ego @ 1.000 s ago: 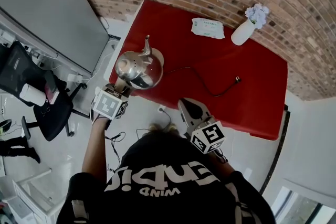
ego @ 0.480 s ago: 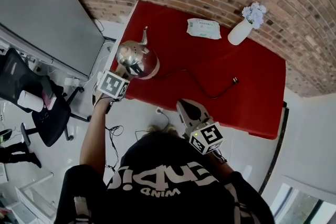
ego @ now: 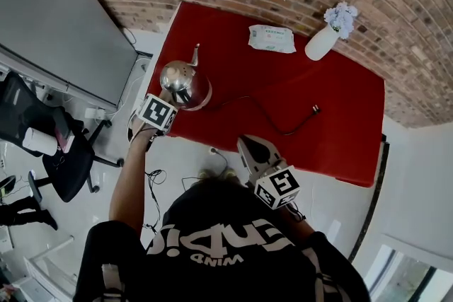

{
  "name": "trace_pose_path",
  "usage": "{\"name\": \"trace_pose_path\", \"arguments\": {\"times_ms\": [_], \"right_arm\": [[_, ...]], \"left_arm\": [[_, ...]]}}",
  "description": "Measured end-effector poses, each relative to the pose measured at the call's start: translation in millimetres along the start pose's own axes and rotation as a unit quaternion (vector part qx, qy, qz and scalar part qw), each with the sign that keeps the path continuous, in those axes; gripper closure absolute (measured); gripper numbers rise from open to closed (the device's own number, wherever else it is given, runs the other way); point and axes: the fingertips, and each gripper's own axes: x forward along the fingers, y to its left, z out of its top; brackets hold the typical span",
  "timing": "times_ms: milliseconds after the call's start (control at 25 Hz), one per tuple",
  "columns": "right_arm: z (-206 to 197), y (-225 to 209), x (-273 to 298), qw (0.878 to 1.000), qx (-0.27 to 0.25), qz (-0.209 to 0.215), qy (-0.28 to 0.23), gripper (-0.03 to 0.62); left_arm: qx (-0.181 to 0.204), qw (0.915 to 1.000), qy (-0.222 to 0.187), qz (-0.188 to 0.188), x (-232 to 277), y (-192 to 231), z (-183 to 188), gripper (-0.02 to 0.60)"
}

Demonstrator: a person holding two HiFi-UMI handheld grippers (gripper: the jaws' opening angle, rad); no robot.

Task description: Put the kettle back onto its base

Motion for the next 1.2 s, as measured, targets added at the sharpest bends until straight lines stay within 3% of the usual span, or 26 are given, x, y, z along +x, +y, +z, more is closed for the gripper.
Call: {"name": "trace_pose_path", "arguments": {"times_ms": [120, 240, 360, 480, 800, 920, 1080, 1200], "right_arm": [[-1, -3, 2, 1.000, 0.002, 0.000, 0.001, 0.572], [1, -6, 4, 1.000, 0.002, -0.001, 0.002, 0.573], [1, -10, 6, 1.000, 0.003, -0.005, 0.002, 0.572], [0, -15, 6, 1.000, 0.005, -0.008, 0.003, 0.572], [1, -20, 7, 1.000, 0.009, -0.008, 0.005, 0.572], [0, -20, 8, 1.000, 0.008, -0.006, 0.005, 0.572], [0, -17, 8, 1.000, 0.007, -0.002, 0.004, 0.572], [0, -17, 7, 1.000, 0.007, -0.002, 0.004, 0.573]], "left_arm": [[0.008, 0.9999, 0.000, 0.006, 7, 3, 6, 0.525], [0.006, 0.9996, 0.024, -0.012, 11, -5, 3, 0.525], [0.033, 0.9992, 0.016, 0.013, 12, 6, 14, 0.525], [0.040, 0.9987, 0.028, 0.017, 16, 7, 13, 0.525], [0.069, 0.9973, 0.013, 0.022, 22, 9, 27, 0.522], [0.067, 0.9967, 0.039, 0.025, 20, 9, 18, 0.519], [0.078, 0.9968, 0.006, 0.015, 23, 5, 29, 0.500], [0.070, 0.9974, 0.012, 0.006, 20, 1, 24, 0.466]]}}
